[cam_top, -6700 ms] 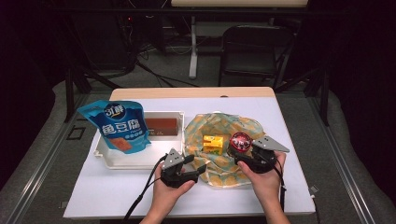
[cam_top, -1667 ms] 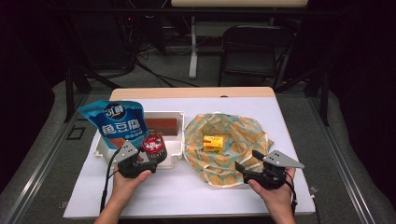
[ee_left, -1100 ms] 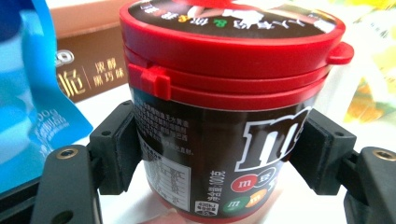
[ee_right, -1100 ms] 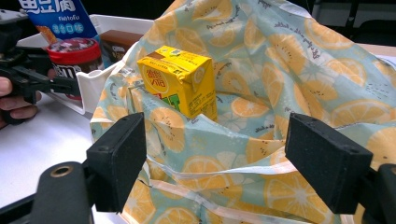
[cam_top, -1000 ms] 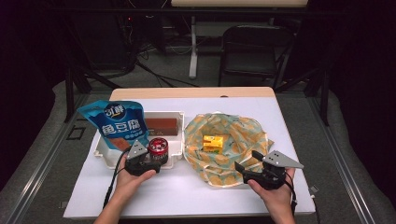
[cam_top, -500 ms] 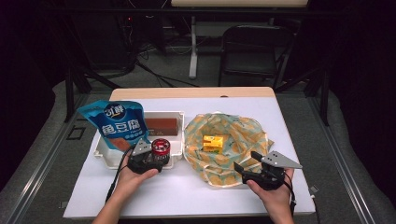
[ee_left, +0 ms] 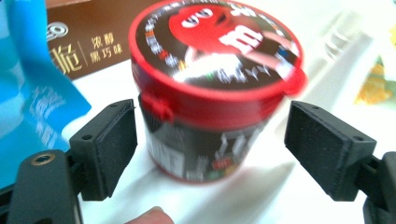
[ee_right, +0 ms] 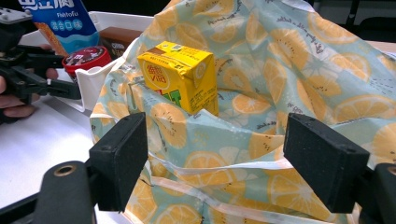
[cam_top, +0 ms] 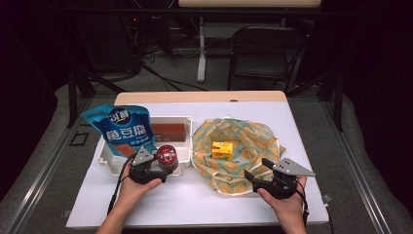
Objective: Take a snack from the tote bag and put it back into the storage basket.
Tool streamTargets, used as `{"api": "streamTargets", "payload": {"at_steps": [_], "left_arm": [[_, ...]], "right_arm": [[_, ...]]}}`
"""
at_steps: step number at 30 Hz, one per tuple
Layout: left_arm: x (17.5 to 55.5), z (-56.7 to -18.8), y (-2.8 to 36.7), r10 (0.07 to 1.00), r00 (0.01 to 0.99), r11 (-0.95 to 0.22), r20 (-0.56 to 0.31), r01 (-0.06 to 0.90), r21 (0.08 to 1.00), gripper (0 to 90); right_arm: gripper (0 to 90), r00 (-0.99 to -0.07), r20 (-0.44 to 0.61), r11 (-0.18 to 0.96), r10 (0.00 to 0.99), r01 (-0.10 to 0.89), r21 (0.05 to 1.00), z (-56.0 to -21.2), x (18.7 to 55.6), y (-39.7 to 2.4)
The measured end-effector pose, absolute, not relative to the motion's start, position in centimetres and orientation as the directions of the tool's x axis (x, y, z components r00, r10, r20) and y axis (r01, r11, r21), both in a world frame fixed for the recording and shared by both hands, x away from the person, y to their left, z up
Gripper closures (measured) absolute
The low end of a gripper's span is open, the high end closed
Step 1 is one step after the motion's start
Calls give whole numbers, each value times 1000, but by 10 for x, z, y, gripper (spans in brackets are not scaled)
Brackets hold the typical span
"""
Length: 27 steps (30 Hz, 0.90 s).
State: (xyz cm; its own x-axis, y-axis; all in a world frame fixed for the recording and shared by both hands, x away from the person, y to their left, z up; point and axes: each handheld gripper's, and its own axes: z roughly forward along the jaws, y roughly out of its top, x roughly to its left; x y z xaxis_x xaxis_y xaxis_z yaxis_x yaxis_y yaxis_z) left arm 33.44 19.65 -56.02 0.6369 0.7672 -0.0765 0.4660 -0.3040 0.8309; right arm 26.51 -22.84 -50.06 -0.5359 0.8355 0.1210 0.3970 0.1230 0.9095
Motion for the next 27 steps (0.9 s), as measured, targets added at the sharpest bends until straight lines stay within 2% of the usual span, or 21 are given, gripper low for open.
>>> {"api": "streamTargets", "payload": {"at_steps": [1,4,6,7,10,15,17,19,27], "left_arm": [[332,-560,198,769,635,-300,-76,463,834,178],[329,-557,210,775,614,-230,-149,495,838,212],[327,-556,216,777,596,-178,-204,518,836,316],[326,-556,218,779,592,-180,-206,525,832,342],[322,-557,218,796,581,-195,-170,513,836,499],[324,-559,220,807,548,-142,-220,541,829,808],[324,-557,219,805,552,-145,-217,538,830,873],[324,-556,217,809,542,-126,-226,536,835,900],[336,-554,210,809,513,-66,-288,566,822,900]], "right_arm": [[218,-537,118,126,835,395,910,-501,265,-228],[217,-535,119,123,836,395,910,-501,265,-228],[213,-540,117,124,834,389,913,-500,265,-229],[213,-545,116,124,830,384,915,-500,264,-229],[213,-541,115,124,834,385,914,-500,264,-229],[216,-536,113,128,836,392,911,-501,266,-229],[216,-535,111,129,837,392,911,-501,265,-229],[217,-535,113,126,837,391,912,-501,265,-230],[218,-533,111,128,839,391,911,-501,265,-229]]}}
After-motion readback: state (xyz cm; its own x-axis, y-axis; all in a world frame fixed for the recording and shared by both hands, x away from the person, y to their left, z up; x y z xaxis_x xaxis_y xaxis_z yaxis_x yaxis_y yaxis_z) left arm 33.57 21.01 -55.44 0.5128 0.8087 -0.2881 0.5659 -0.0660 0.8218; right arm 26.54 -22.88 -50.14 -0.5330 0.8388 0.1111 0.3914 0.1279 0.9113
